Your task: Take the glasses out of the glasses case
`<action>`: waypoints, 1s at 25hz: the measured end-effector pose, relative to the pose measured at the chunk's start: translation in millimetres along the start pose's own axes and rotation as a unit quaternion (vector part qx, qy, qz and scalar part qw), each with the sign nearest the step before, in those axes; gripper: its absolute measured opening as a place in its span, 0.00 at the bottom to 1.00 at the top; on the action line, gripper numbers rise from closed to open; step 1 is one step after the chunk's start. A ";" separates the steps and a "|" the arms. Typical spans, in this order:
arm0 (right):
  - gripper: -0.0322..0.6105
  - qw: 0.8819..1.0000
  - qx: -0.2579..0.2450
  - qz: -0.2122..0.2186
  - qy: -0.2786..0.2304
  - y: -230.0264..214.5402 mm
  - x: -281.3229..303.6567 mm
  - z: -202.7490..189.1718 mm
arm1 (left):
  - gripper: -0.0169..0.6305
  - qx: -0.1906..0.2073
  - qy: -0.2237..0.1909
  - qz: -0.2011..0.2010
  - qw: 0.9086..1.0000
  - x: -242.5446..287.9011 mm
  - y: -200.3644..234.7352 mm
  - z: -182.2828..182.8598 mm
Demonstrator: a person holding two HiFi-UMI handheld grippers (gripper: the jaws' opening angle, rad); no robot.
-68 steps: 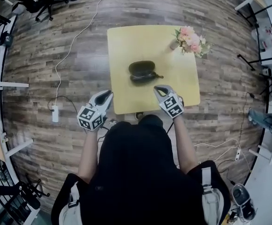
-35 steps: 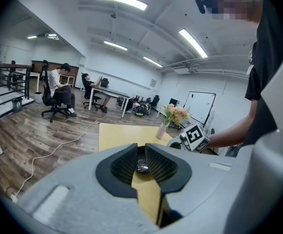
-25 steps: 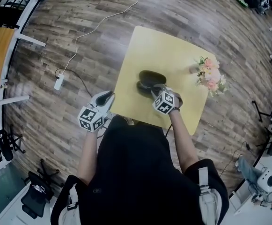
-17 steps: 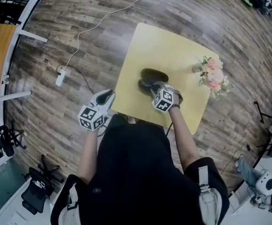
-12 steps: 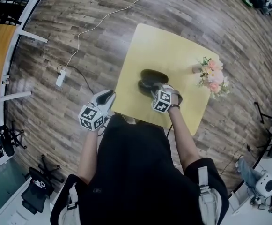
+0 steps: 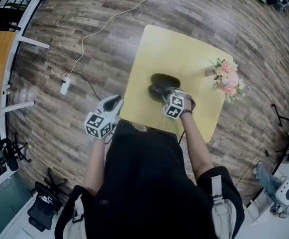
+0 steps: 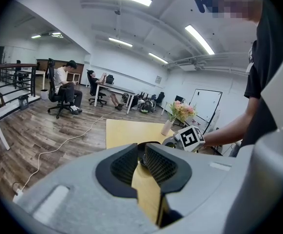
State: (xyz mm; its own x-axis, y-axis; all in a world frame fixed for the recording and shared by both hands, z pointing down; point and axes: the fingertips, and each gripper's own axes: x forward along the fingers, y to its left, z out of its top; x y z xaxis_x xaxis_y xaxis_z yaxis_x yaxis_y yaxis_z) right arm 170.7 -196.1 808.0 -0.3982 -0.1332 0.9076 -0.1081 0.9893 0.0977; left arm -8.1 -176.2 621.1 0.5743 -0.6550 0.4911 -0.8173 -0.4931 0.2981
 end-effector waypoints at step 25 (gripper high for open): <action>0.10 0.990 0.104 -0.085 0.038 -0.7 -38.6 44.8 | 0.12 0.022 -0.019 -0.101 0.994 -26.9 66.1 36.5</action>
State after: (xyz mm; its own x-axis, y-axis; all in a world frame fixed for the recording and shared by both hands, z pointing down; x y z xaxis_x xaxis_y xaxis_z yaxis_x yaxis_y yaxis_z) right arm 145.3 -194.4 754.6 -0.2889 -0.2842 0.9142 -0.3569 0.9180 0.1726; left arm -75.8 -212.0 597.7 0.7288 -0.5606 0.3932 -0.6825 -0.6413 0.3507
